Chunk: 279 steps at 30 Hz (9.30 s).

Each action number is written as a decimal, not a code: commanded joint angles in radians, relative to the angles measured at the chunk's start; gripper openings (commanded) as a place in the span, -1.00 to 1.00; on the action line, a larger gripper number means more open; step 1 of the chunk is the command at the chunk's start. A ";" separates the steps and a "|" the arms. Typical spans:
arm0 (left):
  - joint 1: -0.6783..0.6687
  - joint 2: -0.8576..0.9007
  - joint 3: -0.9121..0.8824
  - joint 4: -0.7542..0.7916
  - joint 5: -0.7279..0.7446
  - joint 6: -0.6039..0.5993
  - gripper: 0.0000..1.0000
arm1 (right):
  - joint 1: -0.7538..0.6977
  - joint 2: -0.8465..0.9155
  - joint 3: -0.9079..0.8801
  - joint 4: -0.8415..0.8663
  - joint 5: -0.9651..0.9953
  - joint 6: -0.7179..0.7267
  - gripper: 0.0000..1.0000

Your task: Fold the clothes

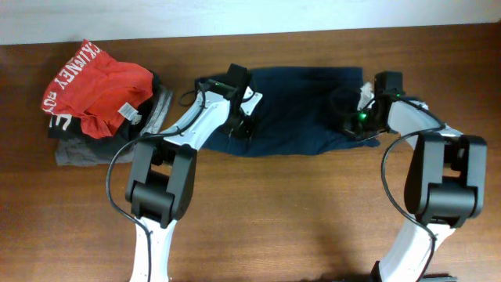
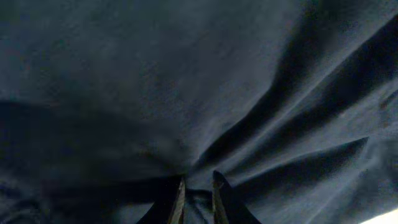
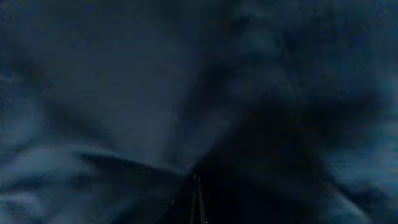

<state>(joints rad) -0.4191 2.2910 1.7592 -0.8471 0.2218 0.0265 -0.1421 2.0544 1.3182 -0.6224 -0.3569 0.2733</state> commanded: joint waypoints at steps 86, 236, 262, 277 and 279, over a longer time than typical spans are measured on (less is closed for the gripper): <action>0.322 -0.199 -0.180 0.003 0.333 -0.148 -0.98 | 0.159 -0.230 0.068 -0.414 0.316 0.013 -0.92; 0.045 0.054 -0.010 -0.046 -0.193 -0.029 -0.99 | 0.168 -0.100 0.073 0.214 -0.282 -0.272 -0.92; 0.144 0.053 1.007 -0.777 -0.298 -0.100 0.32 | 0.211 -0.229 0.111 -0.179 -0.177 -0.322 -0.92; 0.322 0.054 0.525 -0.838 0.211 -0.058 0.64 | 0.404 -0.110 0.105 -0.193 -0.026 -0.332 -0.92; 0.321 0.054 0.420 -0.791 0.303 -0.029 0.66 | 0.401 -0.073 0.105 -0.193 -0.024 -0.328 -0.92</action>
<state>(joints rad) -0.0971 2.3478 2.2940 -1.6695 0.3241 -0.0639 0.2665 1.9244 1.4220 -0.8131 -0.4511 -0.0681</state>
